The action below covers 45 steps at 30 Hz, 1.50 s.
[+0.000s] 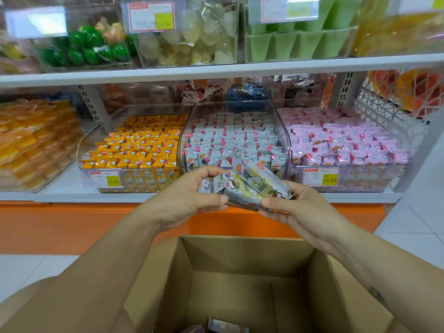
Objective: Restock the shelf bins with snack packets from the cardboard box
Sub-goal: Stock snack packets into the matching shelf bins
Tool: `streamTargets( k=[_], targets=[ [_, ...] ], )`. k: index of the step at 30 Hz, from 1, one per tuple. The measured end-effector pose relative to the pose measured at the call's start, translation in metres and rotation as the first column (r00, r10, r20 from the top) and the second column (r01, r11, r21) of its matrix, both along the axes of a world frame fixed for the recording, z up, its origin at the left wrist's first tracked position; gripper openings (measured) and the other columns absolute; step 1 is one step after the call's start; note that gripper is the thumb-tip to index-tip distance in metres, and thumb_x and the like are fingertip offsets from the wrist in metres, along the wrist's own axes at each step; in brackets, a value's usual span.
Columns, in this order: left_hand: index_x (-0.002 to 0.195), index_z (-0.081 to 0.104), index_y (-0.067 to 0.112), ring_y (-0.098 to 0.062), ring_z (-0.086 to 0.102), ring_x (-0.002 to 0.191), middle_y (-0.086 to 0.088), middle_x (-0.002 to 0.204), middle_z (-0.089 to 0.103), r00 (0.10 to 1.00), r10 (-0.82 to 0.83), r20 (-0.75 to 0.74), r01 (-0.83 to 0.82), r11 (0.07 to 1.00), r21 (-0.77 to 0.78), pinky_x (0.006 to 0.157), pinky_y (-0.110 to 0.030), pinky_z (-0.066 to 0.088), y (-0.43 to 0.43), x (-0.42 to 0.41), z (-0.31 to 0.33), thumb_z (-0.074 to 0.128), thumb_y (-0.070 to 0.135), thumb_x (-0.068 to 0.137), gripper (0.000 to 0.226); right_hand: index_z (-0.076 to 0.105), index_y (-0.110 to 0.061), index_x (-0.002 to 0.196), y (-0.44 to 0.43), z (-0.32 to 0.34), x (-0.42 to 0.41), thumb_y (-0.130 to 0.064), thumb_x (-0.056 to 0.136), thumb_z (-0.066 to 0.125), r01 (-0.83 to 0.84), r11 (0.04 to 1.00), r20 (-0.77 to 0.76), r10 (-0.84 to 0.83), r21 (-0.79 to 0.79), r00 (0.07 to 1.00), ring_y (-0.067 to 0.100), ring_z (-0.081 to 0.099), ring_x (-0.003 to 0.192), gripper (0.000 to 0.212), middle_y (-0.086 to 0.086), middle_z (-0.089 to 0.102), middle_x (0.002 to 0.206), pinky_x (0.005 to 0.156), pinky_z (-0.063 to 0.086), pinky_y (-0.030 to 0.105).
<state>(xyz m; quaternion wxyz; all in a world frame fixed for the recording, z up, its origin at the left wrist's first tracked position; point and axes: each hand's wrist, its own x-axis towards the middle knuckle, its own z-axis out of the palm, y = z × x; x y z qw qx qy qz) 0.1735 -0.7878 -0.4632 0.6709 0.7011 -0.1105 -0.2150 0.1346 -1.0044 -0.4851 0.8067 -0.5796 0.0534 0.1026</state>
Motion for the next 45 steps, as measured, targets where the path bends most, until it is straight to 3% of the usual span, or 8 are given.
streamTargets(
  k=[8, 13, 17, 25, 30, 33, 38, 45],
  targets=[
    [0.134, 0.048, 0.009, -0.019, 0.06, 0.112, -0.007, 0.134, 0.052, 0.976, 0.074, -0.205, -0.086, 0.995, -0.048, 0.071, -0.032, 0.059, -0.013, -0.004, -0.004, 0.07, 0.025, 0.068, 0.071, 0.07, -0.02, 0.094, 0.001, -0.002, -0.001, -0.002, 0.077, 0.072, 0.086, 0.944, 0.161, -0.036, -0.318, 0.986, 0.025, 0.07, 0.092, 0.025, 0.005, 0.074, 0.096, 0.082, 0.057, 0.037],
    [0.102, 0.062, 0.01, -0.017, 0.064, 0.097, -0.008, 0.109, 0.063, 0.95, 0.207, -0.235, -0.222, 0.974, -0.039, 0.074, -0.037, 0.06, -0.01, 0.0, 0.001, 0.062, 0.01, 0.088, 0.014, 0.067, -0.009, 0.098, -0.012, 0.014, 0.004, -0.025, 0.067, 0.069, 0.007, 0.986, 0.069, 0.005, -0.169, 0.998, 0.013, 0.064, 0.091, 0.034, 0.003, 0.07, 0.098, 0.084, 0.055, 0.032],
    [0.102, 0.061, 0.013, -0.021, 0.065, 0.097, -0.009, 0.108, 0.064, 0.891, 0.352, -0.288, -0.393, 0.915, -0.096, 0.075, -0.039, 0.06, -0.003, 0.006, -0.001, 0.063, 0.009, 0.087, 0.016, 0.062, -0.004, 0.077, -0.026, 0.022, 0.01, -0.027, 0.063, 0.07, 0.065, 0.98, 0.027, -0.06, -0.189, 0.998, 0.016, 0.058, 0.082, 0.028, 0.004, 0.062, 0.08, 0.081, 0.051, 0.032],
    [0.103, 0.058, 0.01, -0.029, 0.061, 0.107, -0.012, 0.113, 0.062, 0.853, 0.294, -0.431, -0.47, 0.792, -0.39, 0.08, -0.043, 0.055, -0.019, -0.006, 0.001, 0.057, 0.004, 0.087, 0.017, 0.064, -0.014, 0.096, -0.016, 0.014, 0.008, -0.026, 0.078, 0.063, 0.126, 0.99, -0.074, -0.122, 0.061, 0.99, 0.014, 0.055, 0.073, 0.021, 0.001, 0.064, 0.078, 0.071, 0.044, 0.028],
    [0.106, 0.061, 0.007, -0.029, 0.065, 0.104, -0.016, 0.115, 0.066, 0.883, 0.191, -0.429, -0.382, 0.823, -0.421, 0.08, -0.04, 0.056, -0.034, -0.01, -0.006, 0.062, 0.002, 0.074, 0.033, 0.069, -0.013, 0.088, -0.008, 0.011, 0.009, -0.017, 0.079, 0.068, 0.015, 0.945, 0.001, -0.016, -0.326, 1.0, 0.015, 0.055, 0.08, 0.009, 0.002, 0.066, 0.084, 0.071, 0.04, 0.027],
    [0.112, 0.061, 0.006, -0.029, 0.067, 0.102, -0.017, 0.112, 0.068, 0.907, 0.159, -0.39, -0.319, 0.864, -0.39, 0.08, -0.039, 0.058, -0.035, -0.01, -0.007, 0.062, 0.001, 0.072, 0.041, 0.065, -0.012, 0.093, -0.01, 0.016, 0.009, -0.022, 0.076, 0.075, -0.023, 0.847, 0.081, 0.078, -0.531, 0.994, 0.007, 0.059, 0.068, 0.022, -0.004, 0.068, 0.075, 0.064, 0.042, 0.024],
    [0.112, 0.061, 0.009, -0.029, 0.066, 0.102, -0.017, 0.111, 0.067, 0.915, 0.163, -0.369, -0.296, 0.893, -0.339, 0.08, -0.04, 0.058, -0.035, -0.013, -0.005, 0.064, -0.002, 0.071, 0.043, 0.05, 0.005, 0.114, -0.009, 0.019, 0.008, -0.053, 0.062, 0.071, 0.044, 0.915, 0.133, 0.011, -0.401, 0.991, 0.012, 0.054, 0.06, 0.081, 0.015, 0.064, 0.08, 0.051, 0.041, 0.024],
    [0.111, 0.06, 0.008, -0.025, 0.07, 0.096, -0.011, 0.101, 0.073, 0.917, 0.157, -0.368, -0.295, 0.886, -0.358, 0.079, -0.04, 0.058, -0.03, -0.011, -0.006, 0.06, -0.002, 0.08, 0.032, 0.061, -0.005, 0.099, -0.018, 0.024, 0.007, -0.022, 0.086, 0.063, 0.0, 0.981, -0.008, -0.002, -0.195, 1.0, 0.013, 0.058, 0.059, 0.021, 0.007, 0.072, 0.077, 0.047, 0.034, 0.021]
  ],
)
